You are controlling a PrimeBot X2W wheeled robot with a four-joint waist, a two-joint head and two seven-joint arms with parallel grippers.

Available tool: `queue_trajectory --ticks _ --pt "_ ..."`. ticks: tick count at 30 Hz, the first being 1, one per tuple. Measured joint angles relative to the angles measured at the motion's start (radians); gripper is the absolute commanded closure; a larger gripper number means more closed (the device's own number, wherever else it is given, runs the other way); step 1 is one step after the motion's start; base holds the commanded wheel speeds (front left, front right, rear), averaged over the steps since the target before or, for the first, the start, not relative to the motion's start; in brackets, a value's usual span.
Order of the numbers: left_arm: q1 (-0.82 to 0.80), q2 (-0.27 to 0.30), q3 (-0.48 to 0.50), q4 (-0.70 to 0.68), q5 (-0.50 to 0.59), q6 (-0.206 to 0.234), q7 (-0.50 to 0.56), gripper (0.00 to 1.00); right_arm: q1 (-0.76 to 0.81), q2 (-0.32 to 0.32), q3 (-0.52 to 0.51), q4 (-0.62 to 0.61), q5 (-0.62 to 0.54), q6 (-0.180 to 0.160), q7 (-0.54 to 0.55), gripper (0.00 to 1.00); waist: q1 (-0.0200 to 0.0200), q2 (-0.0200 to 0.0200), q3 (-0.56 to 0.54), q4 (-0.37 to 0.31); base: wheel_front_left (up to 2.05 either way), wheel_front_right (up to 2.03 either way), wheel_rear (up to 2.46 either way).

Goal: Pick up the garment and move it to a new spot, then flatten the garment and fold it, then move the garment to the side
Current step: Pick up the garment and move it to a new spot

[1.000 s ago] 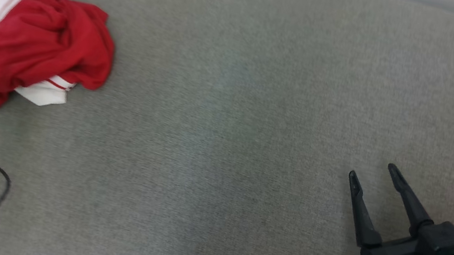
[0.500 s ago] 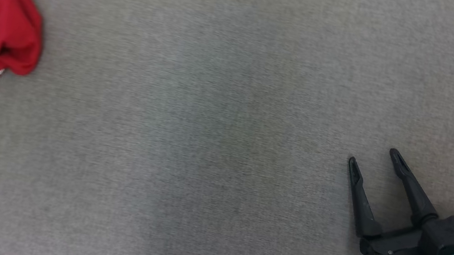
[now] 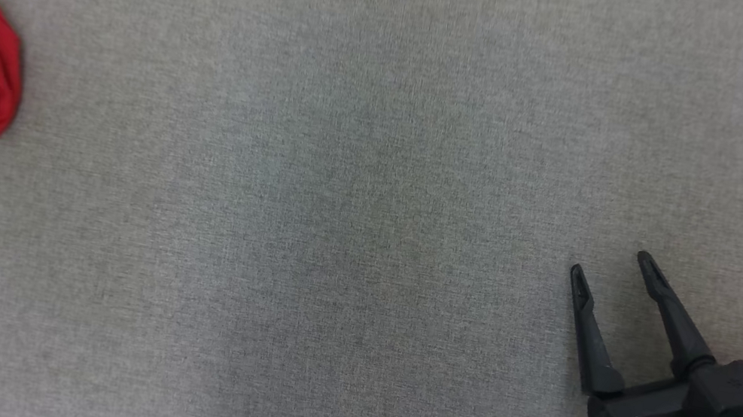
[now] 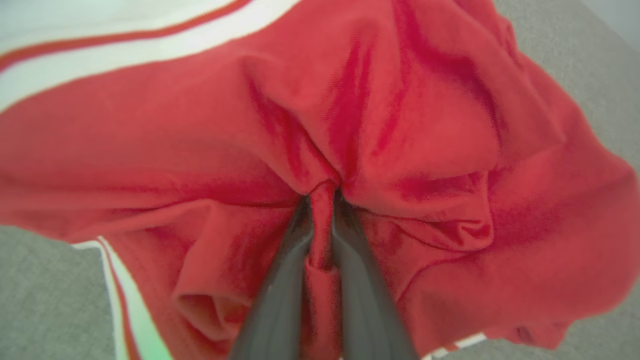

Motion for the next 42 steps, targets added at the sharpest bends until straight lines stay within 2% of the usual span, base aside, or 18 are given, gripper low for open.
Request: queue_trajectory --ticks 4,14,18,24,26,32,38,42 --pt "0.000 0.010 -0.006 -0.007 0.000 -0.038 -0.024 1.00 0.000 0.012 0.007 0.014 0.003 0.000 -0.012 0.00 0.0000 0.0000 -0.031 0.001 0.00 0.00 0.00" --pt "-0.038 0.027 -0.042 -0.119 0.027 -0.083 -0.093 1.00 0.007 0.044 0.001 0.082 0.028 0.000 -0.049 0.00 0.0000 0.0000 -0.151 0.011 0.00 0.00 0.00" --pt "-0.058 0.005 -0.088 -0.221 0.028 -0.090 -0.068 1.00 0.036 0.054 -0.008 0.108 0.034 0.000 -0.061 0.00 0.0000 0.0000 -0.210 0.010 0.00 0.00 0.00" --pt "-0.065 -0.061 -0.145 -0.397 0.013 -0.086 -0.029 1.00 0.079 0.064 -0.011 0.121 0.043 0.000 -0.070 0.00 -0.0001 0.0000 -0.301 -0.011 0.00 0.00 0.00" --pt "-0.057 -0.084 -0.179 -0.479 0.012 -0.084 -0.012 1.00 0.088 0.066 0.002 0.126 0.049 0.000 -0.070 0.00 -0.0001 -0.0001 -0.336 -0.036 0.00 0.00 0.00" --pt "-0.009 -0.164 -0.222 -0.609 -0.036 -0.068 0.009 1.00 0.097 0.076 0.009 0.138 0.067 0.000 -0.075 0.00 0.0000 0.0000 -0.386 -0.121 0.00 0.00 0.00" --pt "0.044 -0.224 -0.295 -0.685 -0.023 -0.053 0.006 1.00 0.114 0.089 0.011 0.146 0.078 0.000 -0.080 0.00 0.0000 0.0000 -0.425 -0.221 0.00 0.00 0.00" --pt "0.104 -0.266 -0.337 -0.696 0.003 -0.039 -0.034 1.00 0.116 0.096 0.001 0.146 0.084 0.000 -0.088 0.00 -0.0001 -0.0001 -0.441 -0.286 0.00 0.00 0.00"
